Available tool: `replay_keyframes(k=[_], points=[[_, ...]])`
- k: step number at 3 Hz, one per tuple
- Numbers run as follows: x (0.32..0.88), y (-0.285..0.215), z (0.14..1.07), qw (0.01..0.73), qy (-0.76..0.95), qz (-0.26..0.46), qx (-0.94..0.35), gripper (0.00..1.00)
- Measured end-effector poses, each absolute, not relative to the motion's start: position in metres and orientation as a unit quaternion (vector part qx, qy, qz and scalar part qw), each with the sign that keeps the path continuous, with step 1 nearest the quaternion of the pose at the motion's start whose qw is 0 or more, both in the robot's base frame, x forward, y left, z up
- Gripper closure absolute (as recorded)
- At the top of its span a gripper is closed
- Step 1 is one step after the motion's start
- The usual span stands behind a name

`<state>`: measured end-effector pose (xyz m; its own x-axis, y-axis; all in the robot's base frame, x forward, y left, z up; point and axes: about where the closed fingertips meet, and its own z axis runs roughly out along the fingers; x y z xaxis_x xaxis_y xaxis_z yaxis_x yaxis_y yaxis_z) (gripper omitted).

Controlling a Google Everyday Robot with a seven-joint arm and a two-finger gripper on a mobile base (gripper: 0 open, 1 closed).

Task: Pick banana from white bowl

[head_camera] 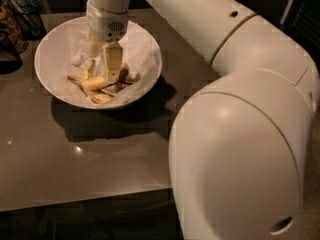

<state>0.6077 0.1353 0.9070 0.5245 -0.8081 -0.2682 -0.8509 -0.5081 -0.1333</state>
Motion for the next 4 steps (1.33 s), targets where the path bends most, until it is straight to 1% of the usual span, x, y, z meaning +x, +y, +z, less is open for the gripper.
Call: replay_keyframes(k=[1, 4], points=[[0.604, 0.133, 0.900, 0.119, 0.480, 0.095, -0.864, 0.35], [0.602, 0.122, 0.881, 0.104, 0.482, 0.109, -0.863, 0.35]])
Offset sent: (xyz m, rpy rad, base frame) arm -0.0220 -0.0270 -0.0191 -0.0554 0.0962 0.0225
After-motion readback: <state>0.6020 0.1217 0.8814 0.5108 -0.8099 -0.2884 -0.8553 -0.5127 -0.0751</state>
